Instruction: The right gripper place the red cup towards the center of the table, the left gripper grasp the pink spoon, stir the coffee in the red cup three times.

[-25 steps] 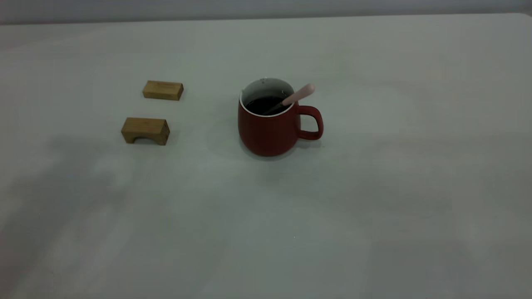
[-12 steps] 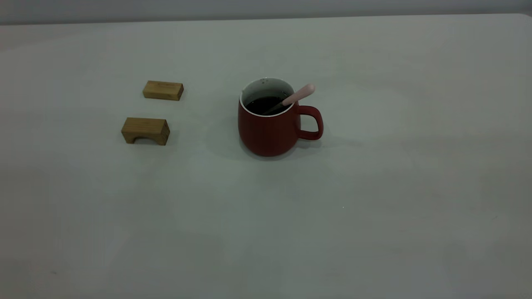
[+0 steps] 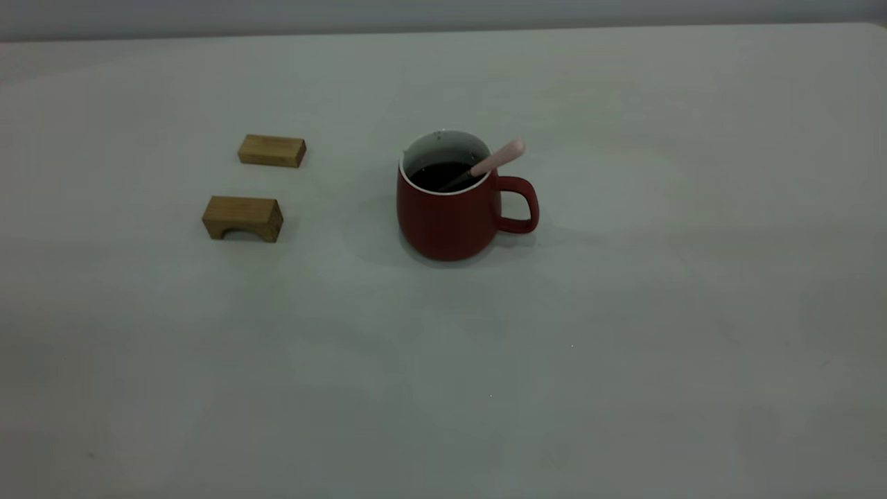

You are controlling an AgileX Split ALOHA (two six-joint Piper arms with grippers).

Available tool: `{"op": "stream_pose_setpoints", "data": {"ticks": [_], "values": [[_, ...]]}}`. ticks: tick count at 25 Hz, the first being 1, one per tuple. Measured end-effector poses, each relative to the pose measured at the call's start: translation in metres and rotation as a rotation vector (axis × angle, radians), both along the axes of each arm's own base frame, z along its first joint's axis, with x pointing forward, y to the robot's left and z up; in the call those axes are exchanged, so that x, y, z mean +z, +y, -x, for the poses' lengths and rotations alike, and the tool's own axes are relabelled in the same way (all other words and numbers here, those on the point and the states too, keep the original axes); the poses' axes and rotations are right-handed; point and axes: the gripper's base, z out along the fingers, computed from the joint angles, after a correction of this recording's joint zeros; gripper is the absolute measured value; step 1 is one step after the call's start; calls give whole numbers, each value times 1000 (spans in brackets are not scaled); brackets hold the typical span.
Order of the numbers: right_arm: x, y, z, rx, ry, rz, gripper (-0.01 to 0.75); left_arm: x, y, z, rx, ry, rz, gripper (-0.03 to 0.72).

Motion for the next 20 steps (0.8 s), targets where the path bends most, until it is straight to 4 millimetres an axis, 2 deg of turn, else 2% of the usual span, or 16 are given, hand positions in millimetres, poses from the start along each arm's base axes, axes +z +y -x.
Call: {"op": "stream_pose_setpoints", "data": {"ticks": [5,20], "values": [[0,0,0,0,0,0,585,-1,0,12,0,-88,3,554],[0,0,0,0,0,0,585,-1,0,13,0,-93,3,554]]}}
